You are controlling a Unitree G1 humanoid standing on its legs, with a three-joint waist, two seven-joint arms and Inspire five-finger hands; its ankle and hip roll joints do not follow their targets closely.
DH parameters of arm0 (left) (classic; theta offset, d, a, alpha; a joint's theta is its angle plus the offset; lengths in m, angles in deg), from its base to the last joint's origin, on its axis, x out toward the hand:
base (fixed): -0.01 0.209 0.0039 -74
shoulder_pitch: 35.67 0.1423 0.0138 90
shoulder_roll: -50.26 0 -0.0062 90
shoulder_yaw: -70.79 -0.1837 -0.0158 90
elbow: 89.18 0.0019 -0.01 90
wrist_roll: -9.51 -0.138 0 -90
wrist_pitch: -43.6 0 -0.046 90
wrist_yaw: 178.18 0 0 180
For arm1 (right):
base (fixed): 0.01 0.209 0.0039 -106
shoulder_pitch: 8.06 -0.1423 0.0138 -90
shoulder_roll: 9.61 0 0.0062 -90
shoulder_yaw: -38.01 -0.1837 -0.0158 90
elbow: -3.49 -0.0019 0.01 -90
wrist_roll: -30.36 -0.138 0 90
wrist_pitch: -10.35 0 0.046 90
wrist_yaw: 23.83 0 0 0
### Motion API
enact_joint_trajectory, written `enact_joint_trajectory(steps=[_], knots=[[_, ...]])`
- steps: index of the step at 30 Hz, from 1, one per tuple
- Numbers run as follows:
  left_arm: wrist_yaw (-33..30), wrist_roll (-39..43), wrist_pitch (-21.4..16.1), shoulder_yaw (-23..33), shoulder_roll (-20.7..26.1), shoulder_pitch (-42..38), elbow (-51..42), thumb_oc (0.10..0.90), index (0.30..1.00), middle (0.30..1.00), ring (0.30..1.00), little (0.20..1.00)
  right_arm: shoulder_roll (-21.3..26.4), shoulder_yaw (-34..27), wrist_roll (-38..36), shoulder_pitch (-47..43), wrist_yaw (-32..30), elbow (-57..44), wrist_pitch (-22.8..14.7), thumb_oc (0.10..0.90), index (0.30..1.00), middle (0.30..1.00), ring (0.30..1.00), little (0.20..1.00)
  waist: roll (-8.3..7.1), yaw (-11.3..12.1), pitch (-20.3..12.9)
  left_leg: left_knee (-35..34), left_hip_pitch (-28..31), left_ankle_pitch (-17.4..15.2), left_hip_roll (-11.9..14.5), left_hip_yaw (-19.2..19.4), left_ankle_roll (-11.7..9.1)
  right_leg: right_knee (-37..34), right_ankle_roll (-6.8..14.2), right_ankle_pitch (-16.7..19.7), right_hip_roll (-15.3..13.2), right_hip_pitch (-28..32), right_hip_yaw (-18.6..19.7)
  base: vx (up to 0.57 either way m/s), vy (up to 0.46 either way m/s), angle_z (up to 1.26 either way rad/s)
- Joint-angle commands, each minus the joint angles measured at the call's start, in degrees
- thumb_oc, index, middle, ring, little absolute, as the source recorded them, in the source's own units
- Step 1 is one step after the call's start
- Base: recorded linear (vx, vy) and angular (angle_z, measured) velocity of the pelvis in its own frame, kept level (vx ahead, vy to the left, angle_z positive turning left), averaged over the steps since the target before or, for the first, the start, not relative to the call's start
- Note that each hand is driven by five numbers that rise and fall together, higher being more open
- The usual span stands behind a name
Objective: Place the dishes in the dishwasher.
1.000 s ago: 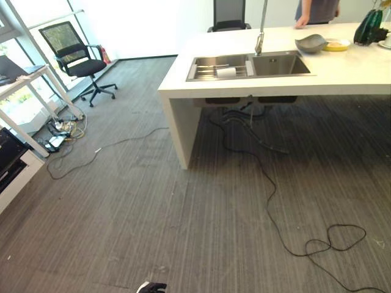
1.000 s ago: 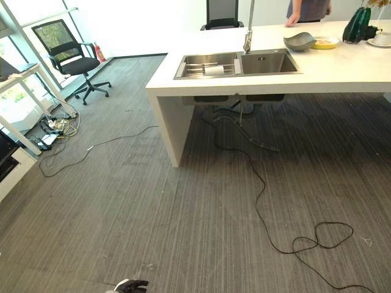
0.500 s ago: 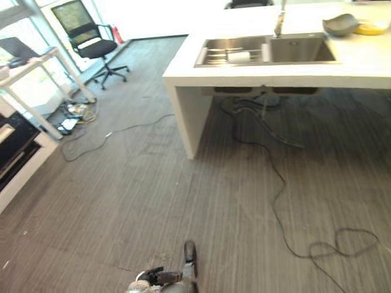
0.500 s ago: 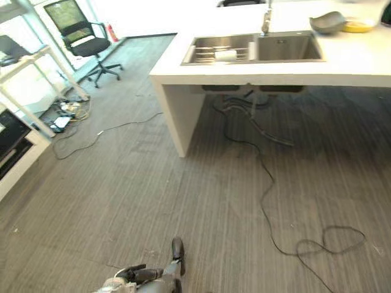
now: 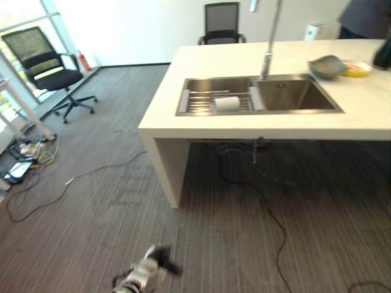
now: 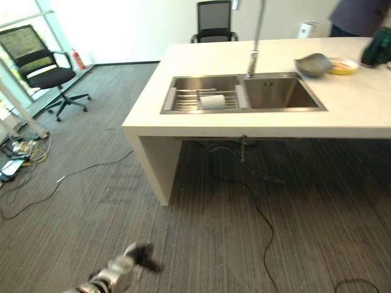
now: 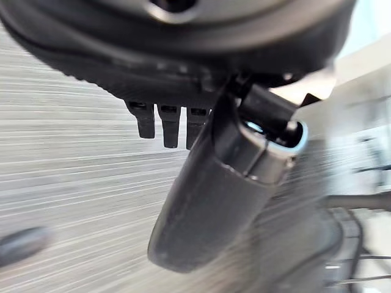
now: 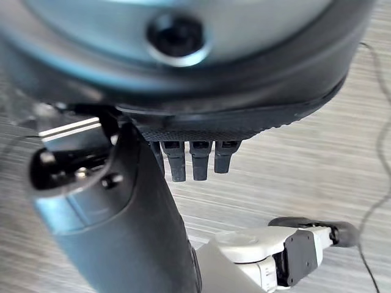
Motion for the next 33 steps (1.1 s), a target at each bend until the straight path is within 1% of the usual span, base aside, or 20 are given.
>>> enact_joint_trajectory(steps=[1, 2, 3, 4, 6, 8, 12, 15, 16, 19, 20, 22, 24, 25, 26, 28, 30, 31, 32, 33], knots=[[-14.8, 1.1, -11.2, 7.3, 4.8, -3.9, -12.2, 0.800, 0.900, 0.900, 0.900, 0.900, -1.7, 1.1, -2.5, 0.1, -4.5, -0.9, -3.1, 0.800, 0.900, 0.900, 0.900, 0.900, 0.93, -1.7, 3.3, 0.5, -4.5, -3.1, 5.7, 2.3, -12.2, -27.8, -1.4, 11.8, -0.4, 6.5, -4.2, 0.27, -0.066, 0.86], [-18.2, 0.7, -13.1, 8.5, 5.7, -4.3, -17.3, 0.800, 0.900, 0.900, 0.900, 0.900, -2.4, 1.6, -2.1, 1.0, -5.3, -1.2, -3.2, 0.800, 0.900, 0.900, 0.900, 0.900, 0.88, -2.2, 3.8, 0.5, -3.5, -3.9, 6.4, 2.7, -12.6, -30.5, -1.2, 9.4, -0.8, 4.6, -6.3, 0.26, -0.117, 0.81], [-21.8, -1.9, -14.2, 9.7, 7.4, -5.5, -22.7, 0.800, 0.900, 0.900, 0.900, 0.900, -2.6, 2.0, -1.8, 1.7, -5.6, -1.3, -3.3, 0.800, 0.900, 0.900, 0.900, 0.900, 0.08, -2.5, 3.9, 0.5, -2.5, -5.1, 6.2, 2.9, -13.1, -36.0, -0.4, 9.0, -0.9, 3.6, -8.0, 0.33, -0.170, 0.56], [-24.0, -3.6, -14.5, 10.8, 8.1, -5.7, -28.3, 0.800, 0.900, 0.900, 0.900, 0.900, -3.1, 2.1, -1.7, 2.7, -5.6, -0.9, -3.2, 0.800, 0.900, 0.900, 0.900, 0.900, -0.69, -3.2, 3.9, 0.5, -1.3, -6.2, 6.0, 2.9, -13.7, -44.1, 1.0, 10.3, 0.2, 3.0, -9.0, 0.34, -0.200, 0.28], [-26.8, -7.3, -14.9, 11.8, 9.3, -5.9, -34.2, 0.800, 0.900, 0.900, 0.900, 0.900, -3.8, 2.2, -2.4, 4.7, -5.3, 0.6, -3.2, 0.800, 0.900, 0.900, 0.900, 0.900, -1.55, -4.2, 3.2, 0.5, 0.1, -7.1, 6.4, 2.3, -14.3, -52.2, 2.6, 12.6, 2.0, 3.5, -7.8, 0.31, -0.195, -0.08], [-26.7, -10.5, -15.1, 11.3, 9.3, -5.2, -40.1, 0.800, 0.900, 0.900, 0.900, 0.900, -4.4, 2.1, -2.8, 6.0, -5.1, 3.3, -2.4, 0.800, 0.900, 0.900, 0.900, 0.900, -1.88, -3.7, 2.3, 0.5, 0.8, -7.3, 7.0, 1.3, -14.7, -55.4, 2.2, 12.8, 2.5, 7.1, -6.9, 0.20, -0.152, 0.12], [-26.3, -12.6, -14.9, 12.9, 8.8, -2.4, -42.9, 0.800, 0.900, 0.900, 0.900, 0.900, -4.1, 2.5, -1.9, 5.9, -4.0, 5.1, -1.7, 0.800, 0.900, 0.900, 0.900, 0.900, -2.10, -2.4, 0.0, 0.5, 2.0, -7.3, 7.2, 1.5, -15.7, -61.0, 2.0, 14.7, 2.6, 12.0, -7.8, 0.12, -0.153, 0.50], [-21.3, -13.5, -14.3, 12.1, 9.6, 0.5, -46.9, 0.800, 0.900, 0.900, 0.900, 0.900, -3.2, 1.5, -2.2, 4.3, -3.4, 5.7, -1.2, 0.800, 0.900, 0.900, 0.900, 0.900, -0.67, -1.9, -1.5, 0.5, 3.2, -7.2, 8.8, 1.5, -16.8, -62.7, 1.0, 13.7, 3.2, 15.4, -7.8, 0.15, -0.185, -0.09], [-21.3, -13.5, -14.3, 12.1, 9.6, 0.5, -47.0, 0.800, 0.900, 0.900, 0.900, 0.900, -3.2, 1.5, -2.2, 4.3, -3.4, 5.7, -1.3, 0.800, 0.900, 0.900, 0.900, 0.900, -0.65, -1.9, -1.4, 0.5, 3.3, -7.2, 8.8, 1.5, -16.9, -62.7, 1.0, 13.7, 3.2, 15.5, -7.8, 0.11, -0.148, -0.01], [-15.5, -13.8, -14.4, 10.8, 12.9, 2.4, -50.8, 0.800, 0.900, 0.900, 0.900, 0.900, -1.9, 1.0, -3.2, 1.5, -3.1, 4.6, -1.5, 0.800, 0.900, 0.900, 0.900, 0.900, 0.59, -2.0, -1.2, 1.1, 4.1, -6.3, 10.8, 1.6, -18.2, -62.3, -0.4, 12.5, 4.3, 17.1, -7.1, 0.10, -0.207, -0.22], [-15.4, -13.8, -14.4, 10.8, 12.9, 2.4, -50.9, 0.800, 0.900, 0.900, 0.900, 0.900, -2.0, 1.1, -3.2, 1.5, -3.1, 4.6, -1.5, 0.800, 0.900, 0.900, 0.900, 0.900, 0.58, -2.0, -1.1, 1.1, 4.2, -6.3, 10.8, 1.6, -18.2, -62.3, -0.4, 12.5, 4.3, 17.2, -7.1, 0.03, -0.190, -0.38], [-13.0, -13.8, -14.8, 10.2, 14.8, 3.0, -52.8, 0.800, 0.900, 0.900, 0.900, 0.900, -1.4, 1.0, -4.0, -0.1, -3.1, 3.3, -2.1, 0.800, 0.900, 0.900, 0.900, 0.900, 0.59, -2.1, -0.4, 6.0, 2.3, -5.8, 12.3, 2.1, -19.5, -62.1, -1.3, 11.7, 4.9, 17.7, -6.6, 0.01, -0.192, -0.65], [-11.9, -13.6, -15.1, 9.6, 15.3, 2.8, -53.5, 0.800, 0.900, 0.900, 0.900, 0.900, -1.0, 1.0, -4.2, -0.5, -3.0, 3.2, -2.1, 0.800, 0.900, 0.900, 0.900, 0.900, 0.35, -1.9, 0.3, 9.7, 0.6, -5.1, 12.6, 2.1, -20.0, -62.1, -1.5, 11.6, 5.1, 17.8, -6.5, -0.04, -0.146, -0.15], [-11.5, -13.7, -14.9, 9.3, 15.5, 2.5, -53.9, 0.800, 0.900, 0.900, 0.900, 0.900, -0.8, 0.9, -4.1, -0.6, -3.1, 3.2, -2.1, 0.800, 0.900, 0.900, 0.900, 0.900, 0.02, -1.7, 0.7, 12.2, -0.8, -4.4, 12.4, 1.8, -20.4, -62.0, -1.6, 11.6, 5.0, 18.0, -6.7, -0.07, -0.257, -0.11], [-11.1, -14.8, -14.5, 8.1, 16.0, 1.7, -53.9, 0.800, 0.900, 0.900, 0.900, 0.900, -0.5, 1.0, -3.5, -0.5, -3.1, 3.3, -2.0, 0.800, 0.900, 0.900, 0.900, 0.900, -1.14, -1.0, 1.7, 17.1, -3.1, -3.5, 11.2, -0.2, -20.6, -61.7, -2.1, 11.7, 4.7, 18.0, -6.4, -0.04, -0.171, -0.11], [-11.1, -15.0, -14.4, 8.0, 16.1, 1.8, -54.1, 0.800, 0.900, 0.900, 0.900, 0.900, -0.4, 1.1, -3.2, -0.3, -3.1, 3.5, -1.8, 0.800, 0.900, 0.900, 0.900, 0.900, -1.36, -0.9, 1.7, 18.3, -3.3, -3.8, 10.2, -1.3, -20.4, -61.6, -2.2, 11.7, 4.6, 17.8, -6.1, -0.02, -0.089, -0.16], [-10.9, -16.4, -13.9, 7.7, 16.3, 2.5, -54.5, 0.800, 0.900, 0.900, 0.900, 0.900, -0.1, 1.4, -1.9, 0.2, -3.2, 4.1, -1.5, 0.800, 0.900, 0.900, 0.900, 0.900, -1.87, -0.3, 1.7, 20.7, -4.0, -6.0, 5.2, -6.3, -19.2, -61.0, -2.3, 11.8, 4.6, 17.1, -4.0, 0.01, -0.052, -0.27], [-10.8, -17.0, -13.6, 7.8, 16.5, 2.9, -54.8, 0.800, 0.900, 0.900, 0.900, 0.900, 0.1, 1.2, -1.6, 0.6, -3.2, 4.2, -1.5, 0.800, 0.900, 0.900, 0.900, 0.900, -1.66, -0.7, 1.4, 19.9, -3.6, -7.4, 3.7, -7.2, -18.3, -60.9, -2.4, 11.8, 5.0, 16.8, -3.1, 0.05, -0.008, -0.55], [-10.6, -19.6, -13.1, 7.3, 17.4, 2.8, -55.2, 0.800, 0.900, 0.900, 0.900, 0.900, 0.3, -0.1, -1.8, 2.2, -3.0, 4.8, -1.5, 0.800, 0.900, 0.900, 0.900, 0.900, -0.74, -2.1, 1.0, 16.8, -1.6, -9.1, 4.9, -4.4, -17.4, -60.8, -1.9, 12.3, 5.8, 16.6, -2.1, 0.07, 0.026, -0.63], [-10.5, -20.6, -12.9, 7.1, 17.9, 2.9, -55.5, 0.800, 0.900, 0.900, 0.900, 0.900, 0.3, -0.6, -2.0, 2.8, -3.0, 4.9, -1.6, 0.800, 0.900, 0.900, 0.900, 0.900, -0.56, -2.2, 0.6, 15.1, -0.5, -10.0, 5.3, -4.0, -17.2, -60.9, -1.7, 12.4, 5.9, 16.6, -1.8, 0.06, 0.077, -0.38]])
